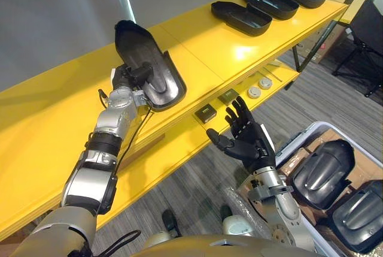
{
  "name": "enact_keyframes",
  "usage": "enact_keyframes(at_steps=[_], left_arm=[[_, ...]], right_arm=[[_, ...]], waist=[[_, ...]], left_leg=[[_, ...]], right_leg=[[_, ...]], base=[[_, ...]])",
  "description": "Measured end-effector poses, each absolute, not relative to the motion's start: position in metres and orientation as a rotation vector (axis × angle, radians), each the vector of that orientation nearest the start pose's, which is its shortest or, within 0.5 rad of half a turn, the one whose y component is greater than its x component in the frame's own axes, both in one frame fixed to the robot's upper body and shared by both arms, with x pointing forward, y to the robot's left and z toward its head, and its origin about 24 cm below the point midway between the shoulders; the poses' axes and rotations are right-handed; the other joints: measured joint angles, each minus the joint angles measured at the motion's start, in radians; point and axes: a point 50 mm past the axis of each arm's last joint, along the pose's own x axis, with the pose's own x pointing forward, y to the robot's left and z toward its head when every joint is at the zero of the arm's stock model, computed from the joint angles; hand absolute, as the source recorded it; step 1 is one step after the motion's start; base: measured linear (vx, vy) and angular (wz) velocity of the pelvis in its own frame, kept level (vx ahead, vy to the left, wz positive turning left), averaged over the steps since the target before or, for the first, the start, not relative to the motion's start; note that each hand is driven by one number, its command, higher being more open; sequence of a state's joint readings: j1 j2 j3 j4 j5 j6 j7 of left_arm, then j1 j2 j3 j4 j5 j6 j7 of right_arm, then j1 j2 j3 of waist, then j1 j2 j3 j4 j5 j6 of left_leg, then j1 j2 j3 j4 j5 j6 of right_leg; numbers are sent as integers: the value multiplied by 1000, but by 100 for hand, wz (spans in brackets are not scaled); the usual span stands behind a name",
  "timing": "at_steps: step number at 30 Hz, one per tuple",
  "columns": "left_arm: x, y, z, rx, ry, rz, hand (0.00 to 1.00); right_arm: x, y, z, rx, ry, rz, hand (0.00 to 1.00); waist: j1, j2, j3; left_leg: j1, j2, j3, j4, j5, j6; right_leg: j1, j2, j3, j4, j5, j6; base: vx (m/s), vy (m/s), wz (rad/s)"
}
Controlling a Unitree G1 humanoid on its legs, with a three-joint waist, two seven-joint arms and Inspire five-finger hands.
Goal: Walk over and take three plastic housings, then place them on the shelf
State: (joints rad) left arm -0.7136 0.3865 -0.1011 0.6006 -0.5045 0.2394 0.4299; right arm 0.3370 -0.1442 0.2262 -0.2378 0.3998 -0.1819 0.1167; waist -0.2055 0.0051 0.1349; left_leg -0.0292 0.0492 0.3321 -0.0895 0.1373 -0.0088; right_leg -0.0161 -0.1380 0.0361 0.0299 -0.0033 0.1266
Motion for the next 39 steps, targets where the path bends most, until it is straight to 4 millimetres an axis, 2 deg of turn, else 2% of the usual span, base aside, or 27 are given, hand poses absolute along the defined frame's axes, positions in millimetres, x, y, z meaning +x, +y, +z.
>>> enact_keyframes(at_steps=[8,15,21,28,33,39], left_arm=[[376,213,115,-62,153,505,100],[380,209,122,-34,123,502,100],[384,201,129,-5,102,466,100],[384,192,137,0,67,422,100],[382,174,148,29,45,273,100],[376,165,146,106,46,233,100]], right_arm=[[182,-130,41,323,-53,236,100],[182,-126,43,329,-57,252,100],[182,-120,43,331,-43,257,100],[181,-114,42,265,-31,247,100],[181,-112,42,269,-28,230,100],[182,-107,42,279,-23,213,100]], waist=[[-16,-3,2],[-18,-5,8],[-15,-3,30],[-12,12,57],[-1,21,62],[6,29,59]], left_leg=[[-33,1,3,0,5,2],[-33,1,0,0,8,1],[-33,0,-16,0,10,1],[-36,-1,-38,1,14,1],[-34,-6,-57,1,23,5],[-31,-6,-93,0,33,3]], right_leg=[[-29,1,3,1,9,-1],[-29,1,5,2,11,-1],[-20,0,-12,2,9,-5],[-11,4,-38,5,7,-6],[0,3,-64,15,1,-12],[22,3,-107,24,-9,-15]], base=[[2,0,-1],[6,-1,-1],[-4,1,8],[6,-2,10],[14,1,14],[-14,4,19]])
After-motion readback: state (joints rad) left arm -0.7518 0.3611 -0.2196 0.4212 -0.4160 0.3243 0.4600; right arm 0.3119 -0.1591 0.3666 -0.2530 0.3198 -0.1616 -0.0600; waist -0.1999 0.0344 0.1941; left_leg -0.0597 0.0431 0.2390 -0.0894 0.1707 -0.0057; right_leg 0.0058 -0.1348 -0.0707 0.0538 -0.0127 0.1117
